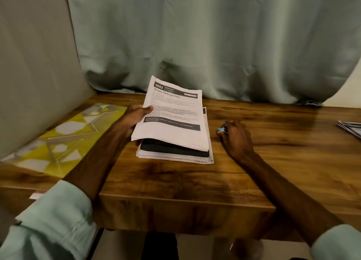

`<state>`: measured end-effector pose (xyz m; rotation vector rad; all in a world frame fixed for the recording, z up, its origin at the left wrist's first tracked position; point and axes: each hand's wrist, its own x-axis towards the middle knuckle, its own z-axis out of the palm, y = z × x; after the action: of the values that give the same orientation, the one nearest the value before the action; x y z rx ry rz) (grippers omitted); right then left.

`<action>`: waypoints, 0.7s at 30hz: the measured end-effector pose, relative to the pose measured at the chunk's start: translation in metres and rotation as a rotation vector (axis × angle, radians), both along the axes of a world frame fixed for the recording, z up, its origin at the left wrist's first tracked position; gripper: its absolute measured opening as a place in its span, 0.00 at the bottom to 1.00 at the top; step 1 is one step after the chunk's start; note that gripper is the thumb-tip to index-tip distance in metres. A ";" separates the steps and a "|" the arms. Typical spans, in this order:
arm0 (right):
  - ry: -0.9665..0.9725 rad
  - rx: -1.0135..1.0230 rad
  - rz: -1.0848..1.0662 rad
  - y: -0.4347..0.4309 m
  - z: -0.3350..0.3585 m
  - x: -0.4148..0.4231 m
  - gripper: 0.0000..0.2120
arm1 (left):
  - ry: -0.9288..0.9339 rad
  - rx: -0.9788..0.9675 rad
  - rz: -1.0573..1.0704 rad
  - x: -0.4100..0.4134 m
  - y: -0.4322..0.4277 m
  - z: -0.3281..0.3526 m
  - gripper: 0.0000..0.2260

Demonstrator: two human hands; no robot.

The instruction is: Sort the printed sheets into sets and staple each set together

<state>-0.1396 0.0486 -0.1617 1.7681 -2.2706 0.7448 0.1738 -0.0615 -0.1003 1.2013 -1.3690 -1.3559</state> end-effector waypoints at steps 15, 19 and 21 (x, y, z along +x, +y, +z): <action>-1.113 -0.035 0.348 0.021 0.075 0.055 0.23 | 0.065 -0.076 -0.060 -0.016 0.011 -0.003 0.08; -1.180 -0.021 0.306 0.010 0.071 0.052 0.09 | 0.057 -0.106 -0.132 -0.018 0.016 -0.009 0.10; -1.098 0.021 0.253 0.002 0.063 0.046 0.09 | 0.037 -0.107 -0.135 -0.013 0.016 -0.011 0.10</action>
<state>-0.0937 0.0502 -0.0991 1.9260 -2.5745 2.1715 0.1611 -0.0452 -0.1117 1.0238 -1.4992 -1.3723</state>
